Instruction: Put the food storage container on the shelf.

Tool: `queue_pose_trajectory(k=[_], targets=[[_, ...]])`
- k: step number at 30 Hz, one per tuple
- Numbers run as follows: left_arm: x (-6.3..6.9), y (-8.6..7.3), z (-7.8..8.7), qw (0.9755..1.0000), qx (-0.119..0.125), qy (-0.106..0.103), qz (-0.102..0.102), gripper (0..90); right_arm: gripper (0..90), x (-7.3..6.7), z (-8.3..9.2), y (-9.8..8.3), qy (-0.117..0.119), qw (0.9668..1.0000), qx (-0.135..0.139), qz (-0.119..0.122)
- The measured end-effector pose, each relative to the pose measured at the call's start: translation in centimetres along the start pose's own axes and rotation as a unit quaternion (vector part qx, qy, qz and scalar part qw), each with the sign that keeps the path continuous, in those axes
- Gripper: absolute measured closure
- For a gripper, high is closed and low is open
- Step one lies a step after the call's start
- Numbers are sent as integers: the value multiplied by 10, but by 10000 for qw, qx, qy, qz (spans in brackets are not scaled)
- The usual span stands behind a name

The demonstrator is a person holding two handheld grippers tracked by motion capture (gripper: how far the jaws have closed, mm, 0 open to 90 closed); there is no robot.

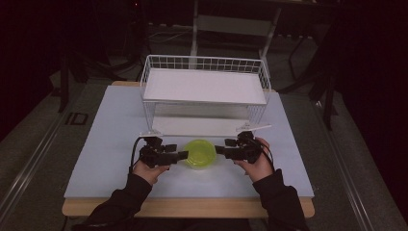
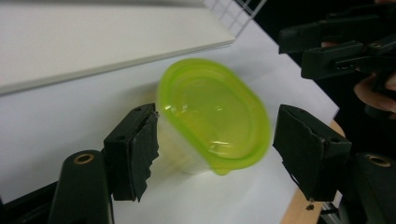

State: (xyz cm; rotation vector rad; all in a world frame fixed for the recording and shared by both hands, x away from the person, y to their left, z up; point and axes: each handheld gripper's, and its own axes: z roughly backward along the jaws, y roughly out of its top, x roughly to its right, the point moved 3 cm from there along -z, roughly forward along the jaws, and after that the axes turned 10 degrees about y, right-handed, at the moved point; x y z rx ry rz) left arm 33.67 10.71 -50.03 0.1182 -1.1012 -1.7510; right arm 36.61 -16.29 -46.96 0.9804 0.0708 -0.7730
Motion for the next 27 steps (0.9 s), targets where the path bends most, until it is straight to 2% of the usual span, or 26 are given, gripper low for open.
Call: queue_pose_trajectory(k=[3, 5, 8, 10, 11, 14, 18, 20, 21, 23, 24, 27], targets=[[-6, -3, -4, 9996, -158, 84, 237, 316, 505, 9, -7, -1, 123, 9986, -147, -486], [-9, -6, -6, 9991, -235, 100, 350, 318, 517, 16, -12, -2, 225, 9954, -251, -895], [-13, -9, -9, 9984, -291, 96, 483, 350, 530, 23, -20, -3, 333, 9923, -321, -1151], [-14, -10, -12, 9978, -340, 36, 575, 403, 548, 25, -25, -4, 409, 9899, -415, -1294], [-14, -10, -12, 9978, -340, 36, 575, 403, 548, 25, -25, -4, 409, 9899, -415, -1294], [-15, -13, -17, 9971, -418, -45, 636, 442, 561, 28, -33, -7, 527, 9851, -541, -1544], [-13, -15, -23, 9964, -503, -91, 676, 481, 587, 31, -37, -8, 570, 9818, -568, -1718], [-12, -14, -23, 9966, -428, -148, 684, 545, 609, 32, -39, -8, 628, 9795, -616, -1810], [-11, -13, -23, 9968, -441, -216, 625, 578, 627, 32, -41, -9, 663, 9786, -628, -1842], [-9, -12, -21, 9981, -314, -134, 517, 639, 655, 32, -43, -10, 661, 9784, -657, -1846], [-9, -11, -20, 9983, -294, -111, 484, 705, 692, 31, -42, -10, 682, 9785, -636, -1838], [-7, -10, -17, 9983, -406, -50, 414, 743, 729, 27, -42, -11, 653, 9790, -576, -1842]])
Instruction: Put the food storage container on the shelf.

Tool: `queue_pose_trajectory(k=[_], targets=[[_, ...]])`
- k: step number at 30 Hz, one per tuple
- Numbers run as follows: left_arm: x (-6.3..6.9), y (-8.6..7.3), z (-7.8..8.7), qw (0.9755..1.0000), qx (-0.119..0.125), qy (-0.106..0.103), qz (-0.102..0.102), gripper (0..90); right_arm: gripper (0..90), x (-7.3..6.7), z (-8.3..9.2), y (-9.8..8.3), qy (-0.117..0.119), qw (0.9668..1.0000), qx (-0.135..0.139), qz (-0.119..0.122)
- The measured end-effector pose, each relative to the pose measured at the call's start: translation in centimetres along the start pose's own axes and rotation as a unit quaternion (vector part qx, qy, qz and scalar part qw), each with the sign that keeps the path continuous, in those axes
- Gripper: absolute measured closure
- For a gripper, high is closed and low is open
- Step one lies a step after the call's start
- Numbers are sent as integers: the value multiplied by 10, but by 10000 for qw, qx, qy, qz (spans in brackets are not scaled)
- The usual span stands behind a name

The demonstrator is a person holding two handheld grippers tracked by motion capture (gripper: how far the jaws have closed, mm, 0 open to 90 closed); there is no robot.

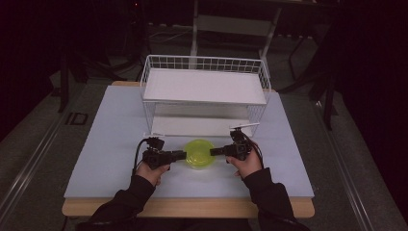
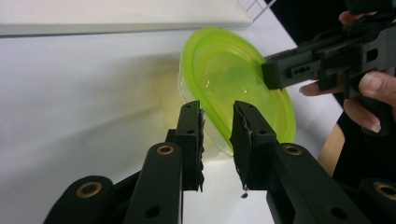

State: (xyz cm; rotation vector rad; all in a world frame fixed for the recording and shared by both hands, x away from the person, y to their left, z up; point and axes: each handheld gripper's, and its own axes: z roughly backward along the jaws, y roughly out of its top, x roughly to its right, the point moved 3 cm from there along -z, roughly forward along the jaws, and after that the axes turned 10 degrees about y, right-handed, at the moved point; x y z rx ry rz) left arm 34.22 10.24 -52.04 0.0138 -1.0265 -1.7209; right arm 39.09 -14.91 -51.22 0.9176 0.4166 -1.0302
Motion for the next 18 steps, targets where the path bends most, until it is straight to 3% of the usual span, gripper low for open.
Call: queue_pose_trajectory(k=[5, 7, 9, 12, 18], targets=[[0, 0, 1, 9998, -120, -16, 177, 753, 754, -2, 1, -2, -34, 9999, 56, -92], [-1, 1, 0, 9994, -138, -19, 303, 712, 759, -3, 0, -3, -74, 9999, 78, -107], [-3, 1, -2, 9987, -159, -163, 461, 702, 776, -5, 0, -3, -94, 9999, 89, -83], [3, -1, -7, 9992, -229, 52, 334, 702, 793, -12, -1, -4, -100, 9999, 95, 84], [1, 2, -2, 9984, -258, 127, 491, 769, 802, -18, 0, -6, -92, 9997, 167, 150]])
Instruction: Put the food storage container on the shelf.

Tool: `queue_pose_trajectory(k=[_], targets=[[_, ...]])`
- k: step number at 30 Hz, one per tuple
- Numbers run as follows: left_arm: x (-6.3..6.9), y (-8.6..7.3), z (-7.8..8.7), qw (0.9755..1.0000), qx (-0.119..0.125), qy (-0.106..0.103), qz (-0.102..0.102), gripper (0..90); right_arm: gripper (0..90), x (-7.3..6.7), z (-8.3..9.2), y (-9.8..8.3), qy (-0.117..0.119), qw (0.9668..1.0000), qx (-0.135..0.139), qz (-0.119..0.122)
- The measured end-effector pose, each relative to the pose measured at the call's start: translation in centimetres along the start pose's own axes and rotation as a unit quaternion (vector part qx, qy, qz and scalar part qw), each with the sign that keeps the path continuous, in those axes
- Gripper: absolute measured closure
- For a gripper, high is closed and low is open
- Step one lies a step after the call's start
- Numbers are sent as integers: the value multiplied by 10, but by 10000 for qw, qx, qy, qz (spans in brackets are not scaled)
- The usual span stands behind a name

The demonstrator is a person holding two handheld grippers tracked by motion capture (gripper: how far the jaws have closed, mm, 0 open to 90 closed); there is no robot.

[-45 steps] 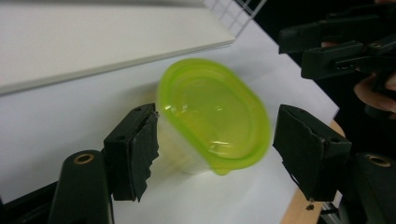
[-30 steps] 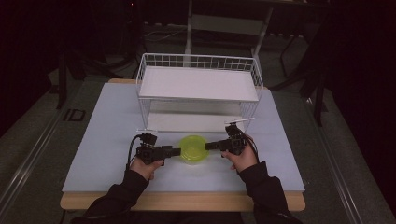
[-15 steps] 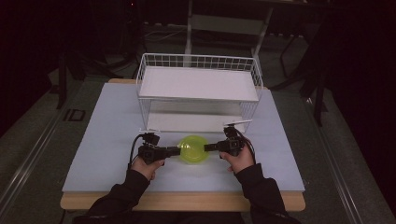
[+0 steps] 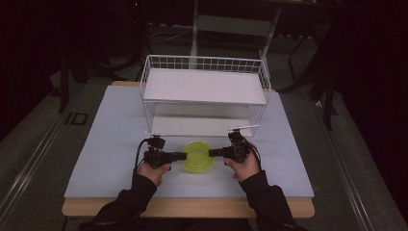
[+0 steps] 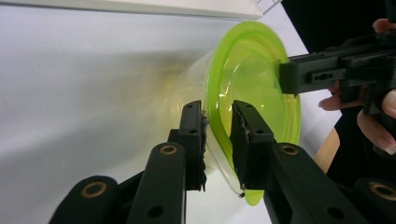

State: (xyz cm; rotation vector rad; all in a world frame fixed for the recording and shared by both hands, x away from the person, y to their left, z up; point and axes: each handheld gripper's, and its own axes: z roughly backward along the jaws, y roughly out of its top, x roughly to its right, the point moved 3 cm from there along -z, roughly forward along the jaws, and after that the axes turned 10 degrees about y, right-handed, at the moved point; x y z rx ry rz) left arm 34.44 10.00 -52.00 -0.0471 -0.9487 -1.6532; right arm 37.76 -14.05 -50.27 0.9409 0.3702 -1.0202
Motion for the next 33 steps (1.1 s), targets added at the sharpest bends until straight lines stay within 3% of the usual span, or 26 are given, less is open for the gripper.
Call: queue_pose_trajectory(k=[8, 19, 33], targets=[[4, 7, 12, 9999, -42, -6, 129, 796, 805, -15, 4, -1, -96, 9996, 69, 260], [39, 38, 59, 9987, 444, 68, -241, 803, 806, -57, 41, 17, 33, 9958, 570, 712], [72, 84, 101, 9941, 905, 211, -551, 806, 806, -91, 77, 51, 197, 9894, 1111, 911]])
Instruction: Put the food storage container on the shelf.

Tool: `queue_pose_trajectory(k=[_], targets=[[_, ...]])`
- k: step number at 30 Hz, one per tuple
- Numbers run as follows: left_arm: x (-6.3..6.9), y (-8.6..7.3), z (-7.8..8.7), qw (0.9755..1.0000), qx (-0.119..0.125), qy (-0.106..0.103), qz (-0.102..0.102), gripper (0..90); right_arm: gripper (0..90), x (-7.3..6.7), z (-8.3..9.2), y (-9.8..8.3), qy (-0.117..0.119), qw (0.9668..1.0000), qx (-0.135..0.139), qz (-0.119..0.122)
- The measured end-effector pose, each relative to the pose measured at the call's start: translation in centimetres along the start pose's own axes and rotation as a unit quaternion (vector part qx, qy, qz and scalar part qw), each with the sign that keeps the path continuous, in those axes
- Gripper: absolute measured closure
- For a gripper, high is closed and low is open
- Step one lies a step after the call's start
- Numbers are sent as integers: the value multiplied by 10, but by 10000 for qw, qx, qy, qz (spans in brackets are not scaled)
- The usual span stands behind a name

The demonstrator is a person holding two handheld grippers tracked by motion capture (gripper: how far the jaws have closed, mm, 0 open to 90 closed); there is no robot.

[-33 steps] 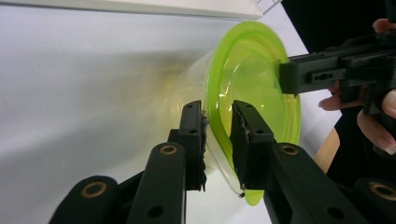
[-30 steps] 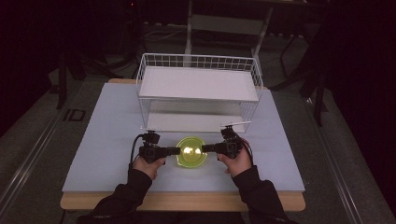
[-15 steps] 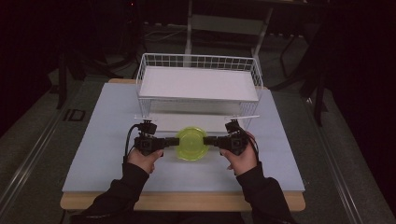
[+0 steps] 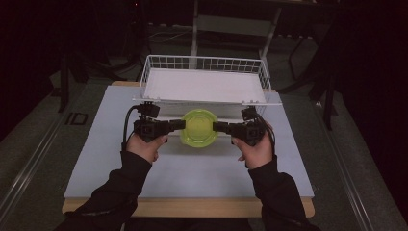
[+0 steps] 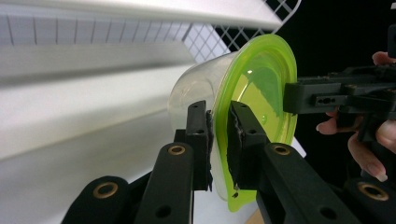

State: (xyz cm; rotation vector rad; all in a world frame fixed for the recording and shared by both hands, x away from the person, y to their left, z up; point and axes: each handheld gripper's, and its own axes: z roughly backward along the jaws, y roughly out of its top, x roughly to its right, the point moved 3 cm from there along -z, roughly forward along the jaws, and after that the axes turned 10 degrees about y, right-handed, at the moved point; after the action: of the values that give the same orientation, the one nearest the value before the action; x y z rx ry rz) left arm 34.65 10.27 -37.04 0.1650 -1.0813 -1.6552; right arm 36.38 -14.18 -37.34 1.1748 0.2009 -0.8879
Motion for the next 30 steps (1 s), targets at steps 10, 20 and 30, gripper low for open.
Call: queue_pose_trajectory(k=[10, 20, 30], targets=[[11, 39, 5, 9997, 160, 147, -59, 805, 804, -2, 8, 37, -74, 9998, 186, -31], [13, 77, -1, 9995, 127, 273, -1, 809, 802, 3, 10, 67, -161, 9991, 356, -177], [9, 104, -16, 9993, 25, 369, 50, 808, 800, 20, 5, 89, -232, 9976, 443, -480]])
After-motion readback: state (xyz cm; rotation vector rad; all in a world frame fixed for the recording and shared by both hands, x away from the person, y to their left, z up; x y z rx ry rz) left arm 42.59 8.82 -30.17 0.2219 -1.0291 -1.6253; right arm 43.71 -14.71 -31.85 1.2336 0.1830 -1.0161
